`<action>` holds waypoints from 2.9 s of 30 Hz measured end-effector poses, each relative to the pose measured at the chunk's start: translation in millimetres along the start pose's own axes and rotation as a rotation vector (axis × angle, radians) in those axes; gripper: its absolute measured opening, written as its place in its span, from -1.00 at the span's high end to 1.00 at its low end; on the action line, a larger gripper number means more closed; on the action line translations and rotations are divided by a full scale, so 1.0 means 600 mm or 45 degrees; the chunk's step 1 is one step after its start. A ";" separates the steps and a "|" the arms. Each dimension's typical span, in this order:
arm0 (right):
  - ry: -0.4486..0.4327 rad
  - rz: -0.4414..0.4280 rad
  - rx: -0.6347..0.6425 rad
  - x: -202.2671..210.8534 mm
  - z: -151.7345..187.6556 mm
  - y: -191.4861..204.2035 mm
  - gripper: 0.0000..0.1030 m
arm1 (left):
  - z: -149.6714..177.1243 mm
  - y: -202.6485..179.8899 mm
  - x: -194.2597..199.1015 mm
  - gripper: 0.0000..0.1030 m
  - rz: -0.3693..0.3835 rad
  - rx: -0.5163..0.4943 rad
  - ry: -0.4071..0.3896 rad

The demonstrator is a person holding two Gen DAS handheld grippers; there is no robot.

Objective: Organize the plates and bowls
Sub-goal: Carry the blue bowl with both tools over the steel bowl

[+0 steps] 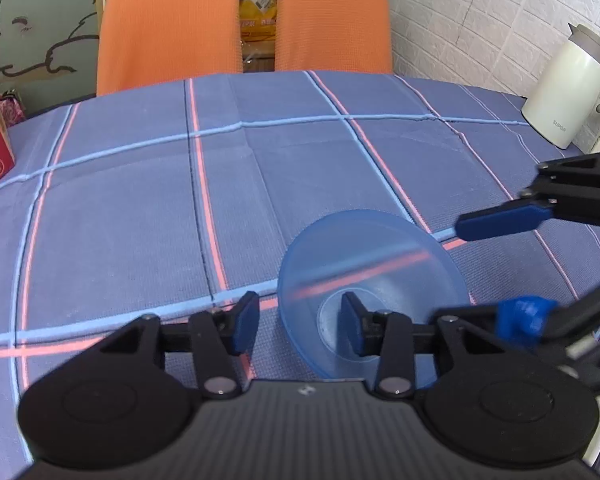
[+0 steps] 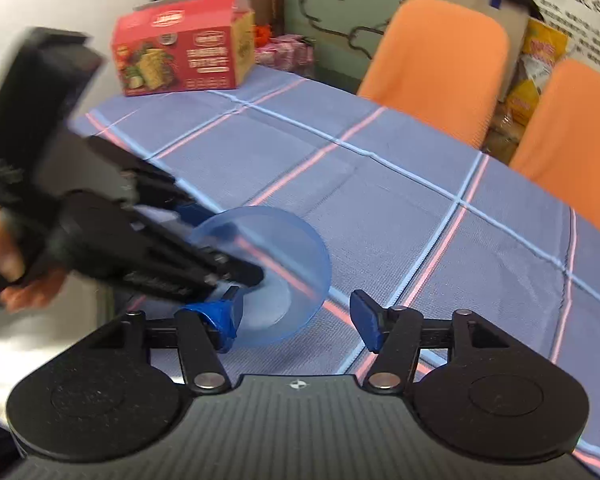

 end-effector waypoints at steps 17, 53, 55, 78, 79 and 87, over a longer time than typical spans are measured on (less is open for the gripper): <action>0.034 -0.034 0.034 0.005 -0.003 0.001 -0.03 | -0.025 0.004 -0.008 0.02 0.005 0.020 -0.019; 0.093 -0.024 0.032 -0.094 0.001 -0.010 -0.30 | -0.027 -0.027 -0.029 -0.01 -0.033 -0.082 -0.013; 0.110 -0.024 0.021 -0.098 -0.003 -0.012 -0.34 | -0.027 -0.026 -0.029 -0.02 -0.033 -0.076 -0.016; -0.098 0.083 0.056 0.022 0.002 0.041 -0.27 | -0.027 -0.093 0.088 0.12 0.021 -0.077 -0.145; -0.094 0.095 0.058 0.036 0.011 0.048 -0.27 | -0.019 -0.105 0.098 0.12 0.038 -0.083 -0.145; -0.044 0.168 0.017 0.111 0.094 0.101 -0.30 | 0.062 -0.196 0.146 0.11 0.139 -0.144 -0.129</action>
Point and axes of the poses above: each gripper's, at about its wrist camera, not at the fingertips, and x roughly against the way its jaws point, y to its left, z to its underside, the point moved 3 cm from there along -x, roughly the way its jaws point, and after that the axes turned 3 degrees about -z, right-handed, at the moved point
